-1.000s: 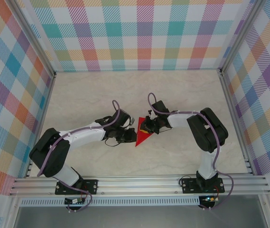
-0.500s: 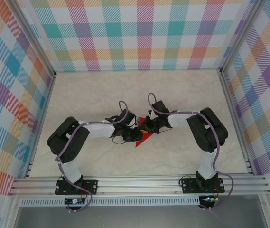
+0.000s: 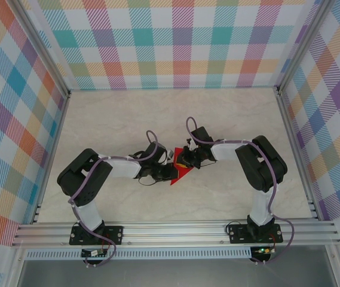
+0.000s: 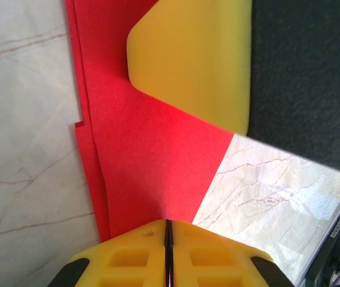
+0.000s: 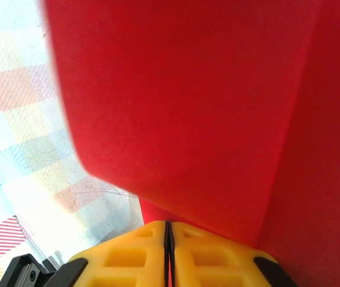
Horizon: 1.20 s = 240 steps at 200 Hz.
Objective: Fold a paper plane with a square sheet of paper (pick it up from the middle)
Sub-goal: Fourth fold the wing at the center of the table.
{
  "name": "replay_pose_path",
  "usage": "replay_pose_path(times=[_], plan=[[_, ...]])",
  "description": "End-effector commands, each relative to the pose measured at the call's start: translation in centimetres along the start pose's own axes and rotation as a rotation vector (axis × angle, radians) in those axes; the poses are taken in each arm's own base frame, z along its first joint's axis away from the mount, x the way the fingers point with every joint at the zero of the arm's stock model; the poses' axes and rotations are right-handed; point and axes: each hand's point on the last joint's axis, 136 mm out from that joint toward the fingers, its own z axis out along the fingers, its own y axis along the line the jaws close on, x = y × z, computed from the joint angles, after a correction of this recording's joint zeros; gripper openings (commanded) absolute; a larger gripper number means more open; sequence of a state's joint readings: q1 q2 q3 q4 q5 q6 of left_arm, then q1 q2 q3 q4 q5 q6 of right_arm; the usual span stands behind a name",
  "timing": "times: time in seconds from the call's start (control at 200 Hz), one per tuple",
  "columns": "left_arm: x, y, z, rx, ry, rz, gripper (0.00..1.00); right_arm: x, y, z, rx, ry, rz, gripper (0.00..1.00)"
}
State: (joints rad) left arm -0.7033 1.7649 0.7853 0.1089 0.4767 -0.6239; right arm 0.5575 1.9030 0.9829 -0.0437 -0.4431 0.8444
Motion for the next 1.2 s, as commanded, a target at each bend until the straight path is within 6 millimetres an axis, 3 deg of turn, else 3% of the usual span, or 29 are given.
replay_pose_path(times=[0.0, 0.165, 0.36, 0.63, 0.705, 0.935, 1.075, 1.195], plan=[[5.3, 5.0, -0.8, -0.161, 0.138, -0.102, 0.1, 2.0, -7.0, 1.2, 0.224, 0.048, 0.091, 0.11], [6.2, 5.2, -1.7, -0.161, 0.138, -0.102, 0.1, 2.0, -7.0, 1.1, 0.23, 0.047, 0.089, 0.11], [7.0, 4.1, -1.6, -0.101, 0.179, -0.096, 0.11, 2.2, -7.2, 1.0, 0.242, 0.052, 0.094, 0.11], [7.6, 4.2, -3.1, -0.171, 0.199, -0.047, 0.11, 2.1, -7.1, 0.9, 0.249, 0.054, 0.094, 0.11], [6.9, 3.4, -3.6, -0.155, 0.171, -0.031, 0.11, 2.1, -7.1, 0.9, 0.25, 0.055, 0.094, 0.11], [1.8, -1.1, -5.3, -0.076, -0.012, 0.012, 0.11, 1.9, -6.9, 1.0, 0.244, 0.054, 0.094, 0.11], [-0.3, -3.7, -4.8, -0.007, -0.043, 0.039, 0.12, 1.8, -6.7, 0.9, 0.244, 0.052, 0.092, 0.12], [-1.1, -4.5, -3.2, 0.032, -0.011, 0.041, 0.13, 1.9, -6.8, 0.9, 0.244, 0.053, 0.091, 0.12]])
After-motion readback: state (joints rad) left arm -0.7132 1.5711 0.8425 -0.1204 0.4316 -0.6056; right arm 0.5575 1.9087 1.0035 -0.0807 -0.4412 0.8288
